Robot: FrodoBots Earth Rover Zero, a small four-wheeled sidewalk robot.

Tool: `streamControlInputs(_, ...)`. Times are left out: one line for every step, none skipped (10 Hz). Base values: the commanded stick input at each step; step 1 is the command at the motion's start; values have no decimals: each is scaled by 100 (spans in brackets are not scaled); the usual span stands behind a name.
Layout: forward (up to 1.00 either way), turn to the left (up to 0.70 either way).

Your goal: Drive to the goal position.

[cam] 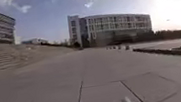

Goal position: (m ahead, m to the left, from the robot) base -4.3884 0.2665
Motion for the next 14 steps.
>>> streamControlInputs(70, 0)
streamControlInputs(70, 0)
streamControlInputs(70, 0)
streamControlInputs(70, 0)
streamControlInputs(70, 0)
streamControlInputs(70, 0)
streamControlInputs(70, 0)
streamControlInputs(70, 0)
streamControlInputs(70, 0)
streamControlInputs(70, 0)
streamControlInputs(70, 9)
streamControlInputs(70, 27)
streamControlInputs(70, 20)
streamControlInputs(70, 0)
